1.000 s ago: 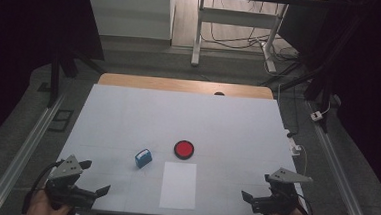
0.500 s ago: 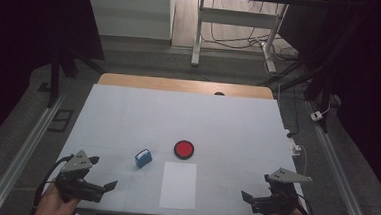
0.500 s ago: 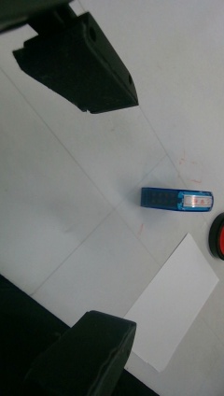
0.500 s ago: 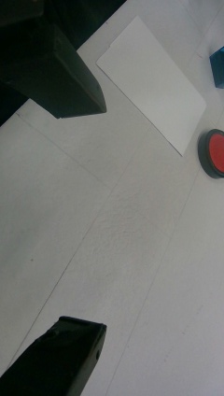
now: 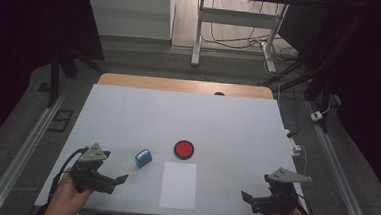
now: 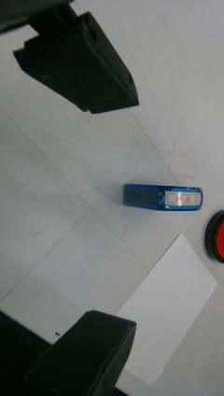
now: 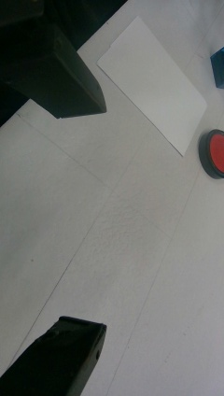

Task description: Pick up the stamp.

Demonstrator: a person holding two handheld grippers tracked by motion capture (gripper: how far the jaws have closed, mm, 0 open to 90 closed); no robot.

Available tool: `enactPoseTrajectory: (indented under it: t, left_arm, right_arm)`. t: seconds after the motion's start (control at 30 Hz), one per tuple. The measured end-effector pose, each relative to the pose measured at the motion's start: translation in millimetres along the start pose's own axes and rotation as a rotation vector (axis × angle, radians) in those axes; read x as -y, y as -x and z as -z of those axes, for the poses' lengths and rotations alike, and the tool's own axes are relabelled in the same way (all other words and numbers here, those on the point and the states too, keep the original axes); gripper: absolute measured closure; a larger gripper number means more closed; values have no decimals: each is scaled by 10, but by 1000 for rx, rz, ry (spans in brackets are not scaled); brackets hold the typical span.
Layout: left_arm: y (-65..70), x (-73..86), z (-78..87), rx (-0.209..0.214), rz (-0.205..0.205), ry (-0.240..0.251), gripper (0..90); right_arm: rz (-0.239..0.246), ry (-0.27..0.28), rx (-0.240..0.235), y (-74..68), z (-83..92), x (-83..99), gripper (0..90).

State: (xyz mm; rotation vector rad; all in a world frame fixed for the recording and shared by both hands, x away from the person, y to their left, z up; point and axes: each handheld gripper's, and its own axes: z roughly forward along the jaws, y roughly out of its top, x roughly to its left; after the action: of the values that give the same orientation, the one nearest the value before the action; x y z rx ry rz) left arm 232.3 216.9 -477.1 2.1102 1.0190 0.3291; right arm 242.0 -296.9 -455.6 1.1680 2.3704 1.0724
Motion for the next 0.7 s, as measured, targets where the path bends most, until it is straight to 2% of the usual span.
enactPoseTrajectory:
  t: [0.17,0.33,0.6,0.7]
  left_arm:
    - [-2,-83,-131,-20,-18,-32,2]
    - [-19,-167,-243,-22,-51,-52,2]
    - [-97,-261,-407,11,-47,-66,1]
    - [-116,-308,-495,18,-58,-81,0]
  right_arm:
    - [3,-4,-1,-5,-5,-1,0]
    - [2,-7,-1,-3,-4,-2,0]
    - [5,-8,-3,-6,-11,-3,0]
    - [7,-8,-4,-7,-11,-3,0]
